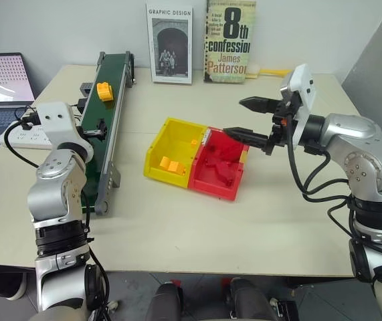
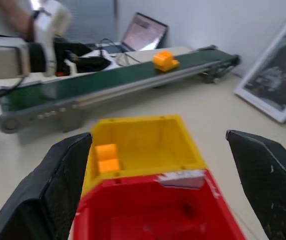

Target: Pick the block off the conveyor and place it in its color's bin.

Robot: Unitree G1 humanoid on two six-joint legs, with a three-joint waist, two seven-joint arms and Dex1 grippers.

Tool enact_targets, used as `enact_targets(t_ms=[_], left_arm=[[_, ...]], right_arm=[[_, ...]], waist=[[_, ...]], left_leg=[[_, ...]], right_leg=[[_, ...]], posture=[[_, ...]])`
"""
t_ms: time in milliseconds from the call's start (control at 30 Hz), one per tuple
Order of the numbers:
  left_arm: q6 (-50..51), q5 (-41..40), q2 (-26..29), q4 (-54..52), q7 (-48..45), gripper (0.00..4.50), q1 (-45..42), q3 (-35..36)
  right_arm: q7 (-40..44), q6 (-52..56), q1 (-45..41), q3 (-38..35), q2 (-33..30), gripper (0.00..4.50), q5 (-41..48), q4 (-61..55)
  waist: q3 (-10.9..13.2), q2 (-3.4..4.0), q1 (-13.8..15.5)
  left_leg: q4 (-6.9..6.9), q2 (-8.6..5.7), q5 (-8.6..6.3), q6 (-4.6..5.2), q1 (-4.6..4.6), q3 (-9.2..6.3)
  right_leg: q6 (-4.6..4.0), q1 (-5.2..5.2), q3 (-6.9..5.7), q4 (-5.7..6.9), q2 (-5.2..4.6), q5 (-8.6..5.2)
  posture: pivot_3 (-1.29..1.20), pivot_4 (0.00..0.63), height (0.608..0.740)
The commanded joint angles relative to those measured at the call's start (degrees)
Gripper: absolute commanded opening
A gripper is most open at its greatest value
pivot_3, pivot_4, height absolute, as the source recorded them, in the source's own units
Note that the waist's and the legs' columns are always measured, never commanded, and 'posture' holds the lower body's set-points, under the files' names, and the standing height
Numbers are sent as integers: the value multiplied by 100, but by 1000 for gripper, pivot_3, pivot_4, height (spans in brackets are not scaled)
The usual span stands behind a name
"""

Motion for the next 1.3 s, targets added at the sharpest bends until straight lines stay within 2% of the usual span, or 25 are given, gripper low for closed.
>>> enact_targets(t_ms=[33,700,833,900,1100,1200,1300], left_arm=[[-159,58,32,60,144,4482,-237,66],[-334,23,-28,783,217,4482,-522,1],[-298,-77,-86,757,220,3834,-498,67],[-263,-100,-89,723,229,3255,-479,80],[73,-268,-144,483,339,2023,-397,200],[225,-317,-146,339,371,1587,-331,261],[293,-360,-137,244,376,1539,-289,295]], right_arm=[[110,80,-162,-35,-69,4500,242,-256],[-44,363,-36,-88,-246,4500,639,-597],[-91,400,-9,-92,-276,4500,683,-635],[-98,393,-29,-87,-287,4500,684,-607],[-74,347,-90,-72,-295,4500,670,-497],[-45,307,-116,-58,-294,4500,648,-448],[-40,269,-146,-47,-283,4500,626,-408]], waist=[[0,0,1],[0,0,2],[0,0,3],[0,0,3],[0,0,2],[0,0,2],[0,0,3]], left_leg=[[0,0,0,0,-1,-2],[0,0,0,-1,-1,-2],[0,0,0,-1,-1,-2],[0,0,0,-1,-1,-2],[0,0,0,-1,-1,-2],[0,0,0,-1,-1,-3],[0,0,0,-1,-1,-2]], right_leg=[[0,0,-2,-1,0,0],[0,0,-2,-1,-3,0],[0,0,-2,-1,-3,0],[0,0,-2,-1,-3,0],[0,0,-2,-1,-4,0],[0,0,-2,-1,-3,0],[0,0,-1,0,-4,0]], posture=[[0,150,740],[0,150,740],[0,150,740],[0,150,740],[0,150,740],[0,150,740],[0,150,740]])
